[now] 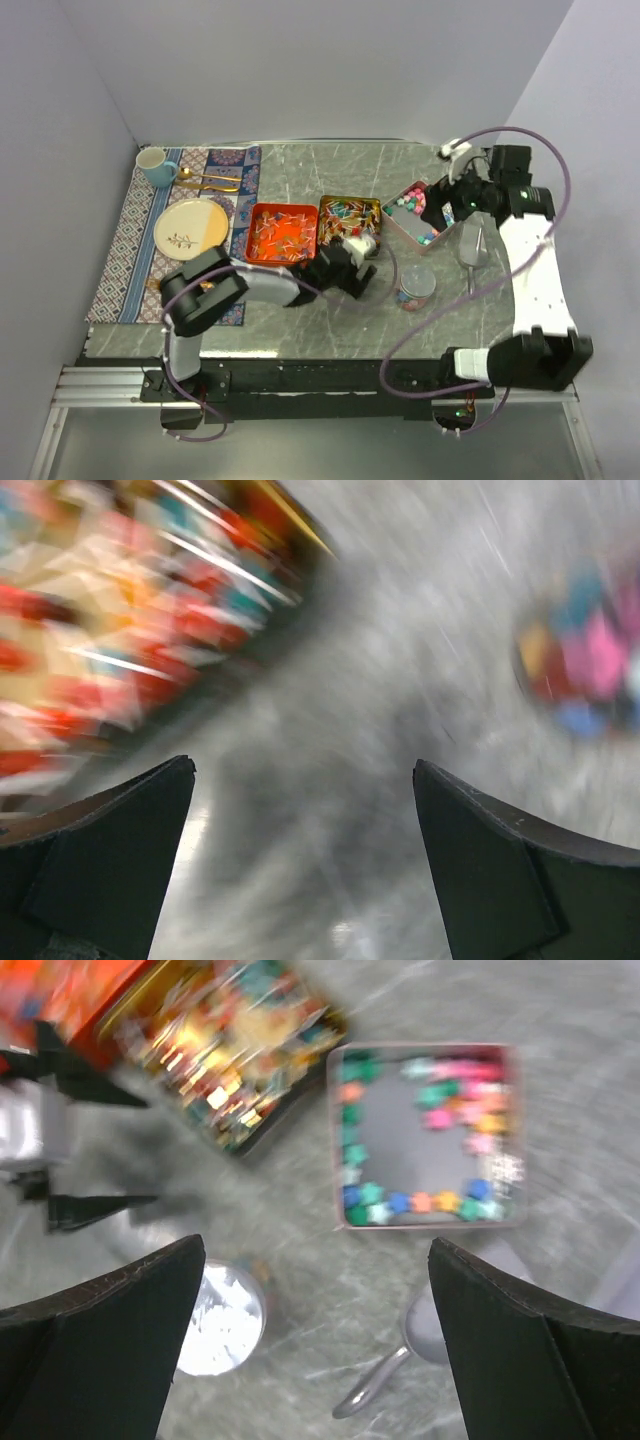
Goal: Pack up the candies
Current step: Reset both arms
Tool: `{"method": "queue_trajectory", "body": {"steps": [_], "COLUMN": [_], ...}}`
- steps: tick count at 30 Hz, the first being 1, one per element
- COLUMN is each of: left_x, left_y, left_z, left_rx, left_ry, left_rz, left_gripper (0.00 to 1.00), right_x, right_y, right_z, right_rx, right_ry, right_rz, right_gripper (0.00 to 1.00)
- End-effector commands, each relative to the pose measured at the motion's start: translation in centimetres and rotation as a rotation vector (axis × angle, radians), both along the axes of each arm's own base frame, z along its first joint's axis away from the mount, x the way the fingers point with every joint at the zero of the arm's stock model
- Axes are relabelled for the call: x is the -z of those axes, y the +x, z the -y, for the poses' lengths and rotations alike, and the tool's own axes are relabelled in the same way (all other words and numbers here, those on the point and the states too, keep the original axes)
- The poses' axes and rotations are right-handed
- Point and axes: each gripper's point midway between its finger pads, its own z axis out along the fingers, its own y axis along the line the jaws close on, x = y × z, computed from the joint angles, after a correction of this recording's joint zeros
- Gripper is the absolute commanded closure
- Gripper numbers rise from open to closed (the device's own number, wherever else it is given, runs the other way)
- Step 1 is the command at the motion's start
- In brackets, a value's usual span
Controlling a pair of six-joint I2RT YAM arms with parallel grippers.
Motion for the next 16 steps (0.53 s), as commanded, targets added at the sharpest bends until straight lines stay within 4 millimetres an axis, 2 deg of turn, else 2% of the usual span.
{"method": "queue_trajectory", "body": {"steps": [1,2,3,4,6,7,8,9,10,11,14,16], "left_x": [-9.0,-11.9,-12.9,-16.1,-18.0,-20.1,-21.0,-21.8,-23.2,-23.8,-26.3,-27.8], "left_y": [4.7,5.4,6.4,7.1,9.0,10.0,10.9,12.9,14.2,15.9,18.4,18.8], "left_z": [-3.6,-4.3,-5.8,-6.2,-8.5,-9.2,-10.0,-12.2,-13.0,-15.1,-18.2,-19.0], "left_rx": [-0.189,-0.213,-0.239,-0.242,-0.282,-0.297,-0.308,-0.357,-0.380,-0.435,-0.515,-0.528], "left_ry": [-0.094,-0.138,-0.120,-0.152,-0.123,-0.147,-0.158,-0.159,-0.178,-0.182,-0.227,-0.254], "left_rz": [-0.049,-0.020,-0.007,0.044,0.103,0.136,0.150,0.177,0.211,0.237,0.302,0.327], "left_gripper": [0.04,0.04,0.04,0.04,0.04,0.04,0.04,0.04,0.04,0.04,0.04,0.04], "right_x": [-7.0,-7.5,-7.4,-8.0,-7.6,-7.8,-7.8,-7.1,-7.0,-8.0,-8.3,-9.1], "right_y": [1.3,1.2,0.9,0.7,-0.1,-0.4,-0.8,-1.2,-1.4,-1.8,-2.4,-2.1], "right_z": [2.6,3.1,3.7,4.9,5.7,6.1,6.2,6.3,6.7,6.7,5.3,5.4], "right_rx": [0.433,0.499,0.540,0.612,0.691,0.714,0.716,0.724,0.746,0.756,0.638,0.670], "right_ry": [0.117,0.133,0.125,0.100,0.090,0.077,0.068,0.061,0.056,0.078,0.077,0.112], "right_rz": [0.228,0.233,0.226,0.240,0.193,0.189,0.187,0.171,0.180,0.229,0.239,0.243], "right_gripper": [0.00,0.00,0.00,0.00,0.00,0.00,0.00,0.00,0.00,0.00,0.00,0.00]}}
